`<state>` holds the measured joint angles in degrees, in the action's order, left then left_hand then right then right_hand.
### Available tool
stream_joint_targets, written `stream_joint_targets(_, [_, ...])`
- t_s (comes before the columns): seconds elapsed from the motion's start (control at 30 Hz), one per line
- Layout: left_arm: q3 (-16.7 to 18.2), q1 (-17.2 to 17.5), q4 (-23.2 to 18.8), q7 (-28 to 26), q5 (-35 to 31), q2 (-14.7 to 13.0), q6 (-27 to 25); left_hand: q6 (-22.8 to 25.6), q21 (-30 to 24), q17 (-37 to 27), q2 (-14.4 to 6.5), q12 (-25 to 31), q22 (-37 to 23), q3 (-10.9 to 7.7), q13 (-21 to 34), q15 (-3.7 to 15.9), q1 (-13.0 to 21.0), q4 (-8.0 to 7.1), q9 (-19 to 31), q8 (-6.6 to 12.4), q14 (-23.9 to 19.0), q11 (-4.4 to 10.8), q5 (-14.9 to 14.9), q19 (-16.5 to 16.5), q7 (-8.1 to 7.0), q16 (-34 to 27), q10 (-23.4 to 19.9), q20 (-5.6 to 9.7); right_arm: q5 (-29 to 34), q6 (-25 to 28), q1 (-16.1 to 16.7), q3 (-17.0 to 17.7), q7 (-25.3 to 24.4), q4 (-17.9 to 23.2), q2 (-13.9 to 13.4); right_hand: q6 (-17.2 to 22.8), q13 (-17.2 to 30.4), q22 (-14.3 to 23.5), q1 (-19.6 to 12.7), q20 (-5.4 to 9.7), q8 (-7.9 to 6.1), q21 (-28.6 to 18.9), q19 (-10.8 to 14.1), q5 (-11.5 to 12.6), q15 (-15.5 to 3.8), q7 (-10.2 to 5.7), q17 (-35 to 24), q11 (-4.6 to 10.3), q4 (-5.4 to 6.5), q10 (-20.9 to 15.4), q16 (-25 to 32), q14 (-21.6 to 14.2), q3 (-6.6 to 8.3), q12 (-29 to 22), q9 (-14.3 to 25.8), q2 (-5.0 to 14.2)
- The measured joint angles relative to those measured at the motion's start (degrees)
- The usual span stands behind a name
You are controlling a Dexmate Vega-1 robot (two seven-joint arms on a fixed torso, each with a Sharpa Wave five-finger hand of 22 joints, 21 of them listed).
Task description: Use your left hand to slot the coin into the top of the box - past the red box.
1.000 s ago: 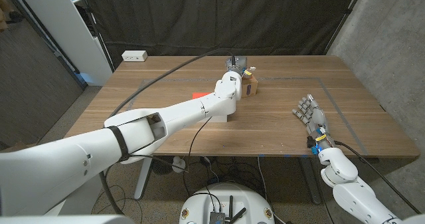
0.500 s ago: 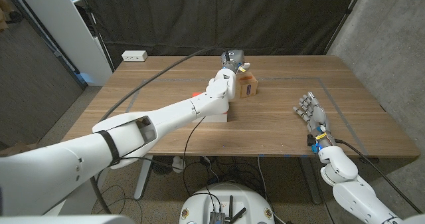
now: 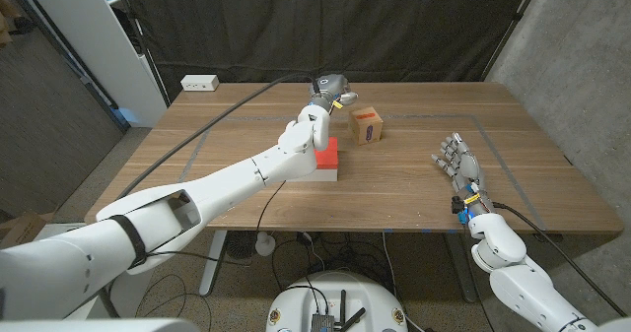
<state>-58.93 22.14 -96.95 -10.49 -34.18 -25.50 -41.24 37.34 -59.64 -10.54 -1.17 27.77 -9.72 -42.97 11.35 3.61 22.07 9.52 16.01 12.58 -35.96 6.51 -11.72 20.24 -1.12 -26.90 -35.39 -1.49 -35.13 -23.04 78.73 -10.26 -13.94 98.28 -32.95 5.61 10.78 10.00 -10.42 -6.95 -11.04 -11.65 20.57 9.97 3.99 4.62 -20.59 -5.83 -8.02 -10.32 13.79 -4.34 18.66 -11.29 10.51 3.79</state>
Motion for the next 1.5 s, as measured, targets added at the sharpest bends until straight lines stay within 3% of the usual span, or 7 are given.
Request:
stream_joint_targets(0.23, [3.74,4.52,-7.67,3.19,1.11,-6.0,0.96,-7.47,6.02,-0.28,1.54,-6.13,0.13,3.02,0.26,-0.86,-1.54,0.3,-1.31,-1.92,9.82,-1.89,0.51,-8.85,-1.87,4.63,9.54,-2.59,1.63,0.17,-0.08,-0.79,-0.81,1.04,0.14,0.0,0.0,0.0,0.0,0.0,0.0,0.0,0.0,0.0,0.0,0.0,0.0,0.0,0.0,0.0,0.0,0.0,0.0,0.0,0.0,0.0])
stream_joint_targets(0.33, [6.28,7.44,-11.2,4.11,2.27,-9.15,1.97,-12.29,8.3,-0.13,2.13,-8.34,0.13,4.46,0.26,-1.05,-1.94,0.3,-2.24,-2.41,13.28,-2.85,0.51,-10.89,-1.01,6.65,12.87,-2.56,2.39,0.37,-0.15,-1.33,-1.2,1.61,0.27,0.0,0.0,0.0,0.0,0.0,0.0,0.0,0.0,0.0,0.0,0.0,0.0,0.0,0.0,0.0,0.0,0.0,0.0,0.0,0.0,0.0])
stream_joint_targets(0.47, [10.11,11.57,-14.19,3.83,4.62,-12.13,4.07,-16.86,11.44,0.2,3.01,-10.95,0.13,5.97,0.25,-1.24,-1.87,0.38,-3.75,-2.41,17.02,-4.42,0.71,-13.27,1.74,9.41,16.27,-0.33,3.44,0.76,-0.3,-1.94,-1.59,2.31,0.33,0.0,0.0,0.0,0.0,0.0,0.0,0.0,0.0,0.0,0.0,0.0,0.0,0.0,0.0,0.0,0.0,0.0,0.0,0.0,0.0,0.0])
stream_joint_targets(0.57, [13.61,15.27,-15.63,1.77,7.99,-13.98,7.53,-18.5,13.23,0.42,3.38,-12.22,0.38,6.96,0.11,-1.26,-2.05,0.12,-4.48,-2.41,18.37,-4.92,0.93,-14.09,3.24,10.65,17.74,3.0,4.13,1.07,-0.51,-2.6,-1.78,3.02,0.34,0.0,0.0,0.0,0.0,0.0,0.0,0.0,0.0,0.0,0.0,0.0,0.0,0.0,0.0,0.0,0.0,0.0,0.0,0.0,0.0,0.0])
stream_joint_targets(0.77, [21.31,23.39,-16.23,-3.46,15.23,-16.49,16.27,-20.36,15.57,0.42,4.57,-13.84,0.4,8.48,-0.16,-1.28,-2.98,-0.29,-5.09,-2.41,20.47,-5.84,1.14,-15.4,4.02,12.28,19.88,3.69,5.53,1.56,-1.0,-3.75,-1.9,4.06,0.29,0.0,0.0,0.0,0.0,0.0,0.0,0.0,0.0,0.0,0.0,0.0,0.0,0.0,0.0,0.0,0.0,0.0,0.0,0.0,0.0,0.0])
stream_joint_targets(1.0, [27.91,30.21,-14.99,-7.17,22.8,-17.51,26.83,-22.54,19.72,0.25,5.63,-16.12,0.39,10.44,-0.17,-1.46,-5.9,-1.0,-5.63,-2.41,24.76,-6.64,1.36,-18.96,2.78,14.83,24.35,3.39,6.56,1.26,-1.57,-4.64,-1.19,4.63,0.05,0.0,0.0,0.0,0.0,0.0,0.0,0.0,0.0,0.0,0.0,0.0,0.0,0.0,0.0,0.0,0.0,0.0,0.0,0.0,0.0,0.0])
stream_joint_targets(1.5, [36.22,39.78,-7.37,-7.93,41.19,-14.36,47.75,-24.93,22.73,0.26,6.44,-16.56,0.39,12.0,-0.17,-1.82,-8.79,-1.29,-5.85,-2.41,26.53,-6.87,1.36,-19.33,4.12,15.71,26.19,3.42,7.45,-2.11,-2.53,-5.63,1.51,3.37,-0.08,0.0,0.0,0.0,0.0,0.0,0.0,0.0,0.0,0.0,0.0,0.0,0.0,0.0,0.0,0.0,0.0,0.0,0.0,0.0,0.0,0.0])
